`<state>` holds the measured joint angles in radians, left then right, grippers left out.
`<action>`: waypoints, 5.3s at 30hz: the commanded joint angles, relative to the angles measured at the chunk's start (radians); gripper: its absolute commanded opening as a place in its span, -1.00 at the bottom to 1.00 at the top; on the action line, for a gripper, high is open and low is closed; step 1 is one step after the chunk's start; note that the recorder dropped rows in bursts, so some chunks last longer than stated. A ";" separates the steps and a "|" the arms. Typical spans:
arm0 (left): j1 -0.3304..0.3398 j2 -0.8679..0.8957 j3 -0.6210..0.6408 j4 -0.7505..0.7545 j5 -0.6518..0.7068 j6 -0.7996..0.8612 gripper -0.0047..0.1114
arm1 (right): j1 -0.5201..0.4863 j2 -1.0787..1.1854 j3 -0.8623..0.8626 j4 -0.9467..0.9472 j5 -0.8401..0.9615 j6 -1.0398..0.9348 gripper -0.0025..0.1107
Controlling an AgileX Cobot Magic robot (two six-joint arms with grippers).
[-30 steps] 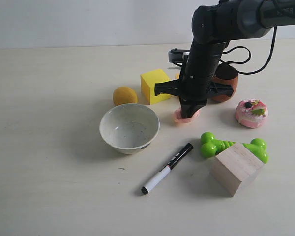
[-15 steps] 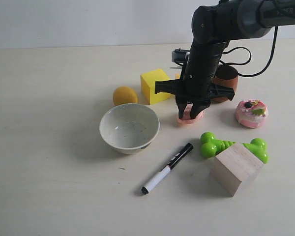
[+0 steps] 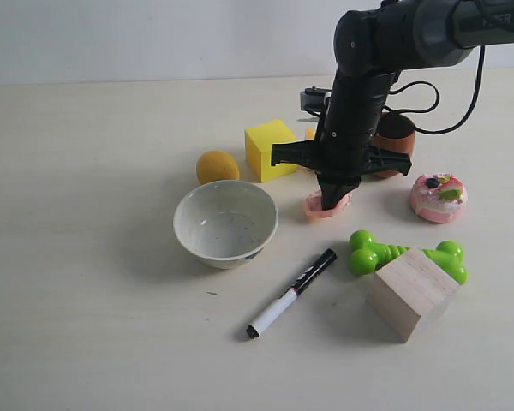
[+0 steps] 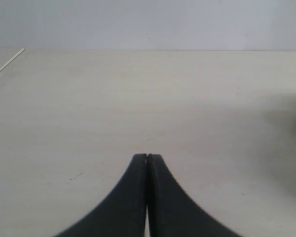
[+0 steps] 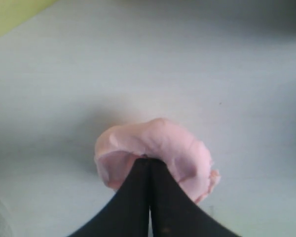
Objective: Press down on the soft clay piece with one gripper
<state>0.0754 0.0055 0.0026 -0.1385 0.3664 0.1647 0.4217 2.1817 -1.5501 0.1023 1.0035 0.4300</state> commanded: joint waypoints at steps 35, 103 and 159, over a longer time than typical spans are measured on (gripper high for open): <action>-0.005 -0.005 -0.003 -0.002 -0.009 -0.006 -0.92 | -0.002 -0.004 -0.005 -0.075 0.022 0.013 -0.93; -0.005 -0.005 -0.003 -0.002 -0.009 -0.006 -0.92 | 0.008 -0.064 -0.082 -0.035 -0.002 -0.087 -0.96; -0.005 -0.005 -0.003 -0.002 -0.009 -0.006 -0.92 | 0.008 -0.628 0.465 -0.273 -0.504 -0.105 -0.96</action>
<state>0.0754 0.0055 0.0026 -0.1385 0.3664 0.1647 0.4293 1.6562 -1.1432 -0.1159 0.5756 0.3269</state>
